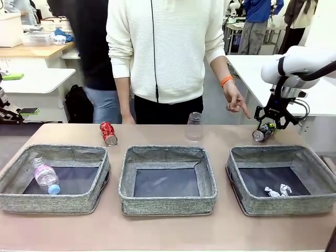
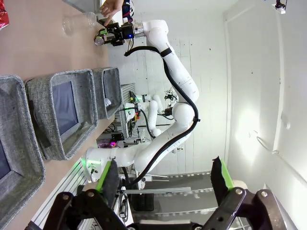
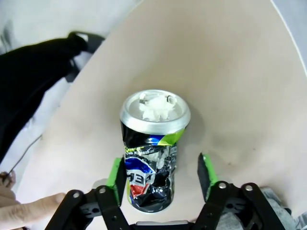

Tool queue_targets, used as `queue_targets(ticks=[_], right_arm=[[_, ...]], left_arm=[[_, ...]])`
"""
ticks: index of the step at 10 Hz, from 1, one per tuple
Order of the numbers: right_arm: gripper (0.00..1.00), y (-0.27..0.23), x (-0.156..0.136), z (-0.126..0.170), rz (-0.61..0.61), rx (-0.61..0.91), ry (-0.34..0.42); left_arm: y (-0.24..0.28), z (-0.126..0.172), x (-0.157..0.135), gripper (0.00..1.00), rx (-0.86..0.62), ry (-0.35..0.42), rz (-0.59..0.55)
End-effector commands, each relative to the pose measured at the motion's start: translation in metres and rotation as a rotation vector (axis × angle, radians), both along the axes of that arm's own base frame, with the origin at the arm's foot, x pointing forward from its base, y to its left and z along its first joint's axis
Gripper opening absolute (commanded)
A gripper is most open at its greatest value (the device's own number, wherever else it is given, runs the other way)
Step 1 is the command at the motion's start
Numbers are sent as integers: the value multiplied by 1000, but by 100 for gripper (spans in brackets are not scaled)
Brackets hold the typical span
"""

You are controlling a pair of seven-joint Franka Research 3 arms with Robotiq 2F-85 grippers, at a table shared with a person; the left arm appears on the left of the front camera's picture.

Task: Sort the waste into the appropriate baskets.
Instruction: Pick up the waste item pointed out by the person.

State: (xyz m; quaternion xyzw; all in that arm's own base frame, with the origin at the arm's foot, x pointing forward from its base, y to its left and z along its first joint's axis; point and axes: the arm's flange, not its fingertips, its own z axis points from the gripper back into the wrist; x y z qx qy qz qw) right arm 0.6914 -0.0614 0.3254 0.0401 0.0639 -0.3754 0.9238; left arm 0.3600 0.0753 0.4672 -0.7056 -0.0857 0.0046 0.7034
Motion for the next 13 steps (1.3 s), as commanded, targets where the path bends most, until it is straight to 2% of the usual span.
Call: queue_targets(ticks=[1,2,10,11,12,13], right_arm=[[37,3,7,0,-21,-50,-1],[0,3,7,-1,-17,-55,4],[0,1,4,1,-15,-45,22],[0,-3,-5,16,-17,-33,-1],[0,-13,-23,50,-20,-45,-38],[0,-18,-51,87,23,-3,-2]], left_arm=[[1,1,-2,100,-14,-19,-6],[1,1,-2,100,-14,-19,-6],[1,1,-2,100,-14,-19,-6],[1,1,-2,100,-14,-19,-6],[1,1,-2,100,-14,-19,-6],[1,1,-2,100,-14,-19,-6]])
